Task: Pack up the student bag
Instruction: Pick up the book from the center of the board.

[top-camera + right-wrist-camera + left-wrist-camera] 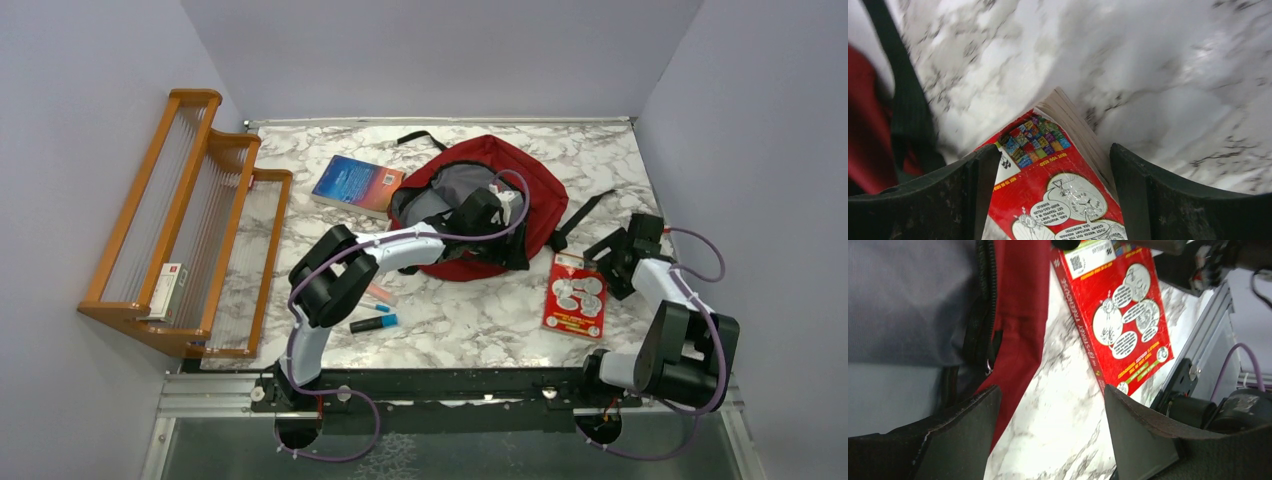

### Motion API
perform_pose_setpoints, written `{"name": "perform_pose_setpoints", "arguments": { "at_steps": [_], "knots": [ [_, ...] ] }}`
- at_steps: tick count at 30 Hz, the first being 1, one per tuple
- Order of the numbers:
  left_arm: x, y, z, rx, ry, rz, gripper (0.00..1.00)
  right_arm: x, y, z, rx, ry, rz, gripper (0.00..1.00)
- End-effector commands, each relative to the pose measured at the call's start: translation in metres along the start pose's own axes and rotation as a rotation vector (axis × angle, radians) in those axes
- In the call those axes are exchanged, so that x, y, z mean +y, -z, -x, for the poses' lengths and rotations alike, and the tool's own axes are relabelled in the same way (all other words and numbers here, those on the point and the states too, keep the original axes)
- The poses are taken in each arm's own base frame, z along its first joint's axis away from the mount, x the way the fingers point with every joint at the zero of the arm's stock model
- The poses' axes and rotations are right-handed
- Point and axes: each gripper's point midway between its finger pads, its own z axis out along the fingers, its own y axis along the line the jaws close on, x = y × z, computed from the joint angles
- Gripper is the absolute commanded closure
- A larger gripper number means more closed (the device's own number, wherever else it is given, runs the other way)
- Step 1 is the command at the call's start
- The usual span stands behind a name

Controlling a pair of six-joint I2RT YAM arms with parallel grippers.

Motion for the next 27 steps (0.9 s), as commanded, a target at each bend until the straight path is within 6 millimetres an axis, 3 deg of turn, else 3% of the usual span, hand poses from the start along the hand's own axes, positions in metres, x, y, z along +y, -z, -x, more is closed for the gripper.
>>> {"name": "perform_pose_setpoints", "arguments": {
  "at_steps": [1, 9, 17, 21, 27],
  "knots": [
    [-0.018, 0.021, 0.004, -0.066, 0.02, -0.043, 0.23, -0.006, 0.012, -0.081, 0.312, 0.04, 0.116, 0.13],
    [-0.024, 0.043, -0.025, -0.091, 0.073, -0.018, 0.23, 0.004, 0.04, -0.101, 0.374, 0.054, 0.26, 0.13],
    [-0.028, 0.068, -0.039, -0.147, 0.09, 0.024, 0.23, 0.011, 0.062, -0.109, 0.377, 0.11, 0.381, 0.13],
    [-0.02, 0.062, -0.051, -0.133, 0.086, 0.044, 0.23, 0.006, 0.059, -0.104, 0.344, 0.102, 0.344, 0.13],
    [-0.025, 0.036, -0.05, -0.106, 0.093, -0.011, 0.24, -0.003, 0.053, -0.106, 0.357, 0.087, 0.279, 0.17]
  ]
}}
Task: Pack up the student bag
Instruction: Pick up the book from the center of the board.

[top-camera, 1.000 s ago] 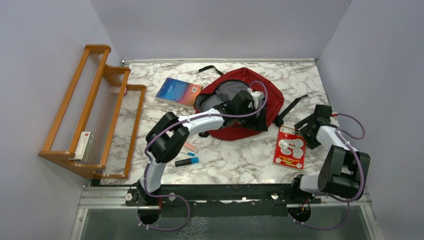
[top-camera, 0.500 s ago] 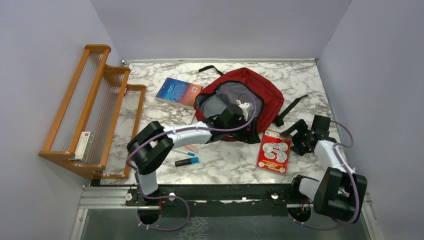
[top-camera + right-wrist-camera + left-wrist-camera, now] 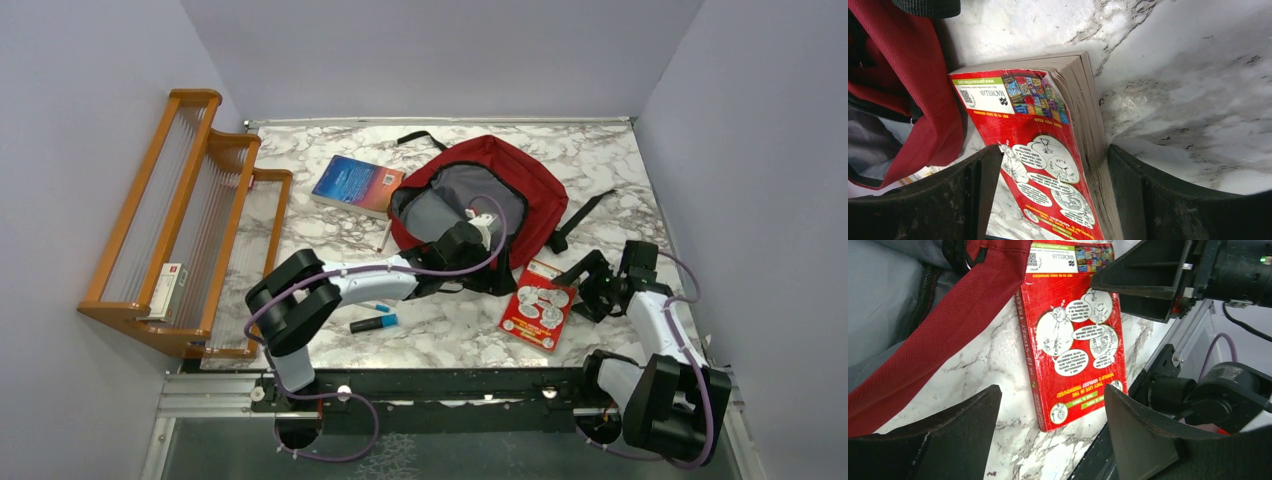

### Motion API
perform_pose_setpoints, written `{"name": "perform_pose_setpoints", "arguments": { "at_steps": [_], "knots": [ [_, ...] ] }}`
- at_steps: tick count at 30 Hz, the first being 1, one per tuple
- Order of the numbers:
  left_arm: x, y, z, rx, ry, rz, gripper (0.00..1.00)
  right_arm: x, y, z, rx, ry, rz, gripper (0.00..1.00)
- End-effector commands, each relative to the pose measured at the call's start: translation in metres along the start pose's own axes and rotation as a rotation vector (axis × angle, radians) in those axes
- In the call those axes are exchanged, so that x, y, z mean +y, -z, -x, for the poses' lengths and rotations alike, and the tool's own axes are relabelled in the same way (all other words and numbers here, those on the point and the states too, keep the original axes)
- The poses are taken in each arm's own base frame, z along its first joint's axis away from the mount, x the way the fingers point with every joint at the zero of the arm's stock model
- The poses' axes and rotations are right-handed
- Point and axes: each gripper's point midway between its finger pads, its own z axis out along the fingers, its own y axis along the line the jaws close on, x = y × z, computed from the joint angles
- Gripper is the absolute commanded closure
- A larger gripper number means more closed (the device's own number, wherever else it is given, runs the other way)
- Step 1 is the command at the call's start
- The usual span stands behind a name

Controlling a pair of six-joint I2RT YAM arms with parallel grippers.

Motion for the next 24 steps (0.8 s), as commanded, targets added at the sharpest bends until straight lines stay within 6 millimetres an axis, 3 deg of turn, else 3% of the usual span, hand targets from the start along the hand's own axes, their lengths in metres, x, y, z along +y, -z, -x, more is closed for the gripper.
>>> {"name": "perform_pose_setpoints", "arguments": {
  "at_steps": [1, 12, 20, 24],
  "knots": [
    [-0.008, -0.026, 0.006, -0.011, 0.013, -0.046, 0.24, -0.014, -0.001, -0.01, 0.039, -0.024, -0.071, 0.19],
    [0.0, -0.056, 0.0, 0.037, 0.045, -0.031, 0.26, -0.026, -0.008, -0.006, -0.01, -0.054, -0.11, 0.48],
    [0.011, -0.064, -0.015, 0.085, 0.059, -0.009, 0.26, -0.036, -0.018, 0.0, -0.019, -0.082, -0.164, 0.9],
    [0.016, -0.068, -0.02, 0.104, 0.065, 0.004, 0.26, -0.04, -0.019, 0.012, -0.056, -0.091, -0.212, 0.99]
  ]
}}
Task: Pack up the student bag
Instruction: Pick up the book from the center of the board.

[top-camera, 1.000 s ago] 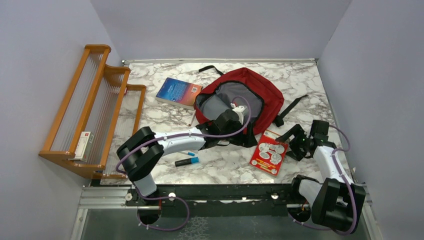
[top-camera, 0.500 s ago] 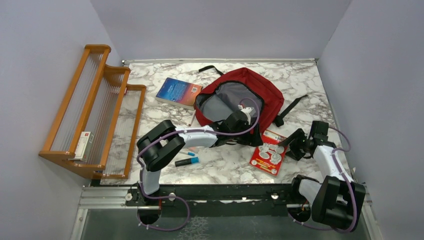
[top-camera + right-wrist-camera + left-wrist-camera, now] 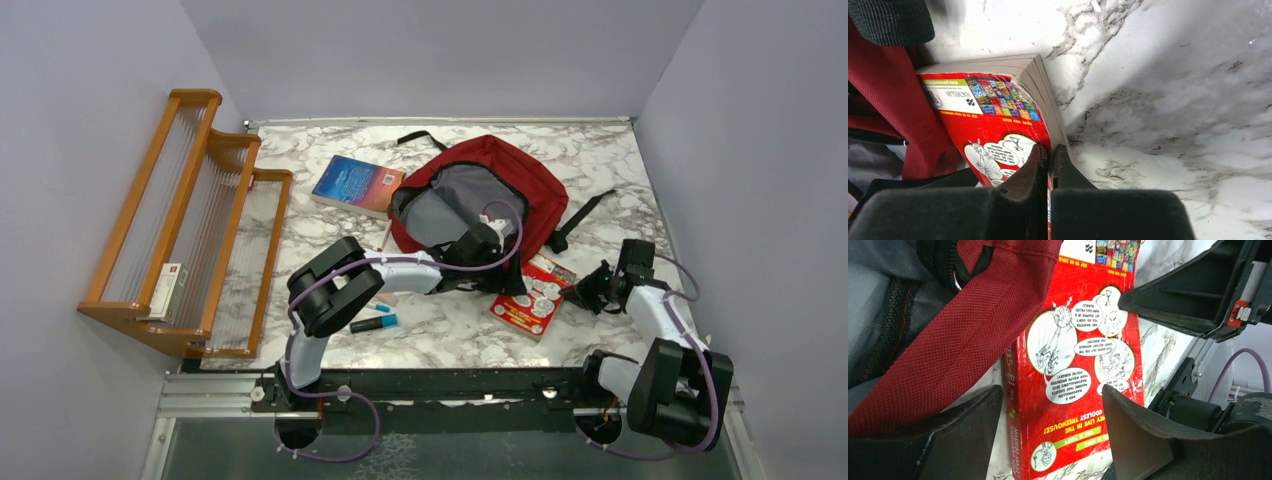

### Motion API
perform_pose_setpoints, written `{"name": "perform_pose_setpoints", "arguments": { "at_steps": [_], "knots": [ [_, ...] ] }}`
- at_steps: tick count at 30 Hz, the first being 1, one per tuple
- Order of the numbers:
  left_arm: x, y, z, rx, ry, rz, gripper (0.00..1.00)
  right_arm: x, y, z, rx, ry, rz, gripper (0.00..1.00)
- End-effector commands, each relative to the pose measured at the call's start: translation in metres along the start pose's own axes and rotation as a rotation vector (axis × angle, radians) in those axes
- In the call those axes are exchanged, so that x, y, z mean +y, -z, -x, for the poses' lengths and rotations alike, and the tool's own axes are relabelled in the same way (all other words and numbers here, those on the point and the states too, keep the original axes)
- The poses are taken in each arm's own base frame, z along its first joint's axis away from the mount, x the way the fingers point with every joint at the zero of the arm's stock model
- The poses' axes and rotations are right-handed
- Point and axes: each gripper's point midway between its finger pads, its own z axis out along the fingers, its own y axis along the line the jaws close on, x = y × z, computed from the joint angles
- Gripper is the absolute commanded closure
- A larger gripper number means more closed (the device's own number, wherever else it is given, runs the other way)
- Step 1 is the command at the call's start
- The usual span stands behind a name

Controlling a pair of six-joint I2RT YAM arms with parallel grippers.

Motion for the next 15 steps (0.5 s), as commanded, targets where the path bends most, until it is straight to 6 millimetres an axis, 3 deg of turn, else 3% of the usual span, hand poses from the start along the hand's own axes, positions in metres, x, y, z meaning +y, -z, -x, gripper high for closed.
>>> {"name": "perform_pose_setpoints", "arguments": {
  "at_steps": [1, 9, 15],
  "knots": [
    [-0.004, -0.008, -0.003, 0.026, 0.008, -0.015, 0.26, -0.027, -0.009, 0.013, -0.068, -0.018, -0.15, 0.99],
    [-0.002, -0.014, -0.014, 0.064, 0.044, -0.029, 0.27, -0.032, -0.012, 0.014, -0.073, -0.037, -0.175, 0.99],
    [-0.019, -0.012, -0.029, 0.124, 0.095, -0.157, 0.33, -0.032, -0.013, 0.015, -0.076, -0.034, -0.171, 0.99]
  ]
}}
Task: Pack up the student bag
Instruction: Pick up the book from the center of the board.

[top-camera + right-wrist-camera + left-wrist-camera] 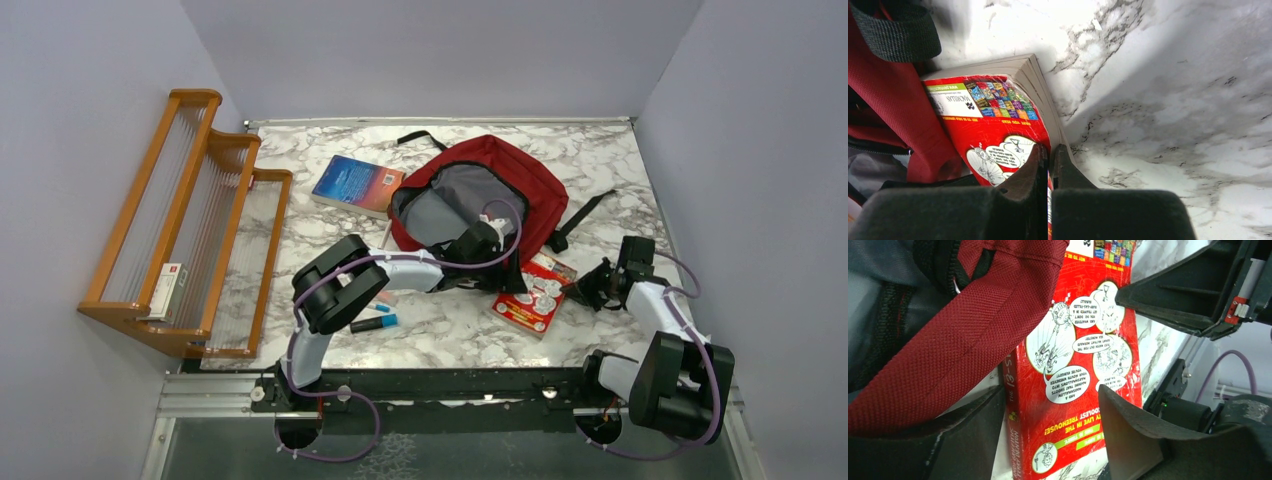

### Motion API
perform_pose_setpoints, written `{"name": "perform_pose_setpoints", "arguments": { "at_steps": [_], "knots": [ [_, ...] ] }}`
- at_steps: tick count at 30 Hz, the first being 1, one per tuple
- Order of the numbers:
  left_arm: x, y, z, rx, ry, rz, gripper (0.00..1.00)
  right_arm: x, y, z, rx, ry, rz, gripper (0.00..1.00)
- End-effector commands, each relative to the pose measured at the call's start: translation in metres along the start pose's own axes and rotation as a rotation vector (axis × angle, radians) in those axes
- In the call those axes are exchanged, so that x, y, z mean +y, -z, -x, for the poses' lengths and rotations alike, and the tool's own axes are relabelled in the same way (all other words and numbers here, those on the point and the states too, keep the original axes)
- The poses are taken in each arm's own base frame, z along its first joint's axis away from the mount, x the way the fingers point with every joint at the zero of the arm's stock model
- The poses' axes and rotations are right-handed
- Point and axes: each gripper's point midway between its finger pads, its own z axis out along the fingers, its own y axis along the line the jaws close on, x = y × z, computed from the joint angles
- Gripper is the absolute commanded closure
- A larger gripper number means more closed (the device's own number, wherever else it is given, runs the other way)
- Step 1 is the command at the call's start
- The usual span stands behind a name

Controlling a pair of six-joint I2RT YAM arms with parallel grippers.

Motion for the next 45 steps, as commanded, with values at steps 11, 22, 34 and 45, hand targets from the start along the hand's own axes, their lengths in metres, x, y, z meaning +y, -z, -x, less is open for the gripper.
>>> {"name": "perform_pose_setpoints", "arguments": {
  "at_steps": [11, 22, 34, 45],
  "knots": [
    [-0.056, -0.008, -0.024, 0.138, 0.035, -0.286, 0.39, -0.032, -0.011, 0.006, -0.064, -0.007, -0.131, 0.99],
    [-0.071, -0.015, 0.006, 0.043, 0.028, -0.295, 0.66, -0.025, -0.005, 0.009, -0.084, 0.001, -0.104, 0.99],
    [-0.094, 0.003, 0.041, -0.007, -0.083, -0.348, 1.0, 0.062, 0.088, 0.067, -0.347, 0.136, 0.113, 0.56],
    [-0.117, 0.059, 0.114, -0.151, -0.362, -0.242, 1.0, 0.144, 0.175, 0.073, -0.507, 0.396, 0.458, 0.23]
  ]
}}
